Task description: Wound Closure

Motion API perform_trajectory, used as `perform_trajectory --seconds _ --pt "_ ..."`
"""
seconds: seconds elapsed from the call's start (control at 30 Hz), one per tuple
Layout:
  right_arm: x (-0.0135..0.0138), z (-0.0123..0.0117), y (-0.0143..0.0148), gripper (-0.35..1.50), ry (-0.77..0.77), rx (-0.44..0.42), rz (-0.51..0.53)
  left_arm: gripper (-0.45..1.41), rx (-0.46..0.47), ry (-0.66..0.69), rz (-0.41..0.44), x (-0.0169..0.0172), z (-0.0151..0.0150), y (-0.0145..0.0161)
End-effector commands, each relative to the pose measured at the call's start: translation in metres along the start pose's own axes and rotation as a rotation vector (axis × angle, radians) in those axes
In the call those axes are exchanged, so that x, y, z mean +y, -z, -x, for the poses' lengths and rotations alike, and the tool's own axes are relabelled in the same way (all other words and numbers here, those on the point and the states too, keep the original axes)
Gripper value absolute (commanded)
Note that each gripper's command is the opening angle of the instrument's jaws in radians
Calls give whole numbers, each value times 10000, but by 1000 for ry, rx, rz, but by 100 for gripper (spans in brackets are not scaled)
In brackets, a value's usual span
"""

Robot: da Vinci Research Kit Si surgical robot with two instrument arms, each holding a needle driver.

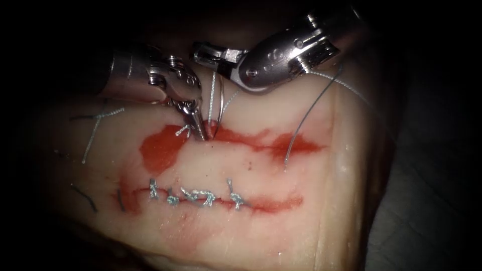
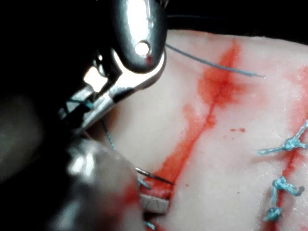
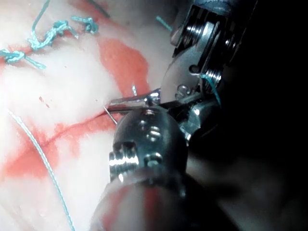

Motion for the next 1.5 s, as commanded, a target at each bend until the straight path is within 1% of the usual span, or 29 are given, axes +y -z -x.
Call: perform_trajectory --seconds 0.03,0.17,0.23,0.43,0.57,0.63,0.87,0.93,1.0,1.07,1.13,1.2,1.23,1.27,1.33,1.5 --pt "3 2 -12 -35 19 -1 -6 -45 2 4 1 6 3 1" --pt "4 2 -13 -35 54 5 -10 -45 4 2 0 6 3 1" --pt "4 4 -13 -35 100 17 -17 -45 10 4 -4 4 1 0" --pt "9 8 -16 -35 125 31 -28 -45 13 -2 -12 2 1 1" --pt "11 10 -18 -35 119 32 -29 -45 16 -5 -16 1 1 1" --pt "13 10 -18 -35 49 26 -28 -45 17 -6 -17 1 1 2" --pt "15 10 -19 -35 40 21 -25 -45 21 4 -19 1 1 2" --pt "16 10 -20 -35 59 22 -26 -45 21 3 -20 1 1 2" --pt "24 10 -23 -35 132 27 -29 -45 20 3 -18 1 1 2" --pt "25 11 -24 -35 145 29 -30 -45 12 3 -11 2 3 1" --pt "22 11 -22 -35 158 28 -28 -45 -20 -65 23 7 9 3" --pt "16 12 -19 -35 163 31 -28 -45 -16 -66 50 10 12 3" --pt "16 12 -19 -35 163 31 -28 -45 -16 -66 50 10 12 3" --pt "11 13 -16 -35 162 31 -29 -45 13 -51 102 13 13 2" --pt "5 15 -14 -35 161 33 -32 -45 24 -45 120 16 13 0" --pt "3 16 -13 -35 157 35 -32 -45 -2 -36 168 26 19 -4"
